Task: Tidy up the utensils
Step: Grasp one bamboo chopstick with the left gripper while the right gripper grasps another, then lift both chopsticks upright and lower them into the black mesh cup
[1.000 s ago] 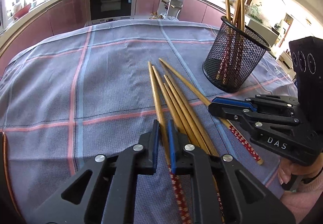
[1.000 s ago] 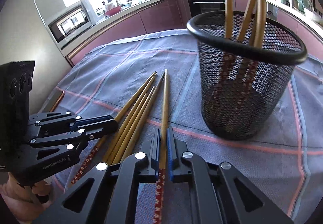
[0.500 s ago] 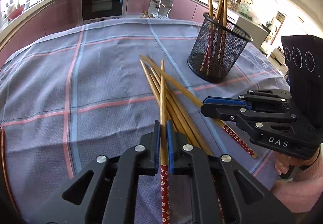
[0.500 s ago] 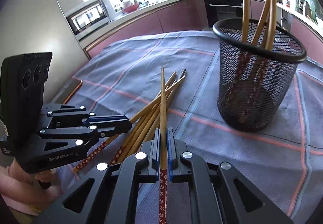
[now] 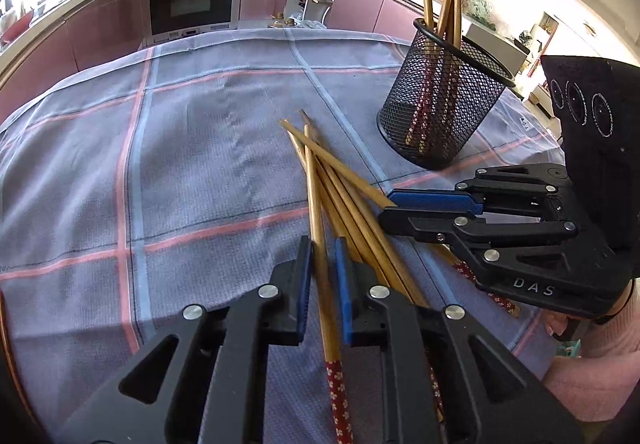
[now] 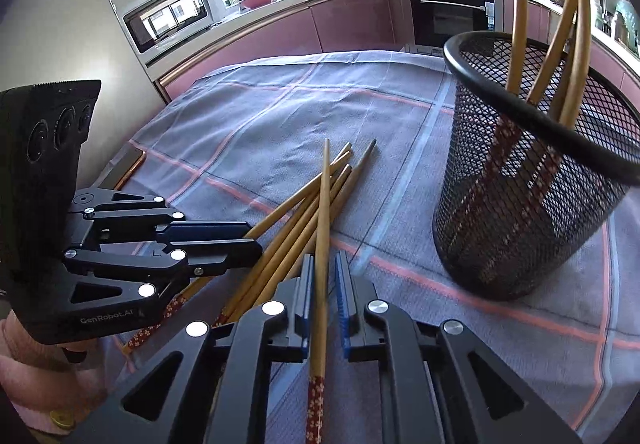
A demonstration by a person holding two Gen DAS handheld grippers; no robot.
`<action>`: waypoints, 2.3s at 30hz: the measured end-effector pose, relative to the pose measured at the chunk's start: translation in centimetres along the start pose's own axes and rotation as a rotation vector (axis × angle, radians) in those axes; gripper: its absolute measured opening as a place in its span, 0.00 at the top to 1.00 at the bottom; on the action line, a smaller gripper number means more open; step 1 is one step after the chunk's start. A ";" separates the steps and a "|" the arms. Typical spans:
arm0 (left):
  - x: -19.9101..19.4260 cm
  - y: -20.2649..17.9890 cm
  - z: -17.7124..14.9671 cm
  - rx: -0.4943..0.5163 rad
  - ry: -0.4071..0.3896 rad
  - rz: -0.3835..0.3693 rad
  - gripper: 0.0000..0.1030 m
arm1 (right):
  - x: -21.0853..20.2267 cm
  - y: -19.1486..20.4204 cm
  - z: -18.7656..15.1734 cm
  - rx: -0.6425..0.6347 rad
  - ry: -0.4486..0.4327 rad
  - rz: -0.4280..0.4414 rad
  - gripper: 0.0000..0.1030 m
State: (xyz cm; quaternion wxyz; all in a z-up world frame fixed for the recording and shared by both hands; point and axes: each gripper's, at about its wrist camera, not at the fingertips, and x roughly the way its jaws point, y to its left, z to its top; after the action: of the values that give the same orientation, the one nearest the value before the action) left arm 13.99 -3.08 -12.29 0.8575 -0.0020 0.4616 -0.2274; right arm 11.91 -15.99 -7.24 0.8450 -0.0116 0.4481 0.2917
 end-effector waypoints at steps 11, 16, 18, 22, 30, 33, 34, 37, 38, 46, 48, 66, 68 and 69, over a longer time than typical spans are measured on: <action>-0.4 -0.2 0.6 -0.015 -0.018 0.013 0.93 | -2.7 -0.4 -0.4 -0.008 -0.062 0.022 0.94; -2.9 -0.9 1.3 0.005 -0.078 -0.019 0.93 | -6.1 -0.6 -0.3 -0.015 -0.147 0.034 0.94; -4.2 -1.3 1.6 0.014 -0.106 -0.037 0.93 | -7.5 -0.9 -0.1 -0.011 -0.182 0.038 0.94; -6.5 -2.2 2.3 0.032 -0.161 -0.085 0.93 | -9.9 -1.2 0.1 -0.013 -0.246 0.025 0.94; -10.4 -3.2 3.4 0.033 -0.256 -0.131 0.93 | -13.1 -2.2 0.8 0.000 -0.339 0.016 0.94; -11.4 -3.6 3.9 0.031 -0.293 -0.134 0.93 | -14.0 -2.5 1.4 -0.001 -0.366 0.008 0.94; -11.6 -3.6 4.2 0.029 -0.302 -0.135 0.93 | -14.2 -2.7 1.7 -0.002 -0.374 0.005 0.94; -12.1 -4.0 5.2 0.028 -0.330 -0.145 0.93 | -15.0 -2.9 2.3 -0.011 -0.396 -0.005 0.94; -12.2 -4.2 5.6 0.030 -0.340 -0.145 0.93 | -15.2 -3.0 2.6 -0.014 -0.403 -0.010 0.94; -13.3 -5.9 8.6 0.056 -0.402 -0.164 0.93 | -17.2 -3.5 4.1 -0.037 -0.450 -0.033 0.94; -13.9 -6.4 9.3 0.066 -0.420 -0.169 0.93 | -17.7 -3.6 4.3 -0.040 -0.460 -0.035 0.94; -14.7 -11.1 13.3 0.150 -0.485 -0.158 0.93 | -19.1 -5.1 5.9 -0.026 -0.521 -0.079 0.94; -14.1 -11.4 13.3 0.158 -0.464 -0.150 0.93 | -19.0 -5.3 6.1 -0.020 -0.524 -0.079 0.94; -13.6 -11.5 13.2 0.159 -0.453 -0.144 0.93 | -19.0 -5.3 6.1 -0.018 -0.525 -0.081 0.94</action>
State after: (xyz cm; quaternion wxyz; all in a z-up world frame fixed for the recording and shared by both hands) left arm 13.59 -10.78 8.55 0.9181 -0.0186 0.2368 -0.3172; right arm 11.03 -27.88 9.69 0.9432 0.0388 0.2099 0.2547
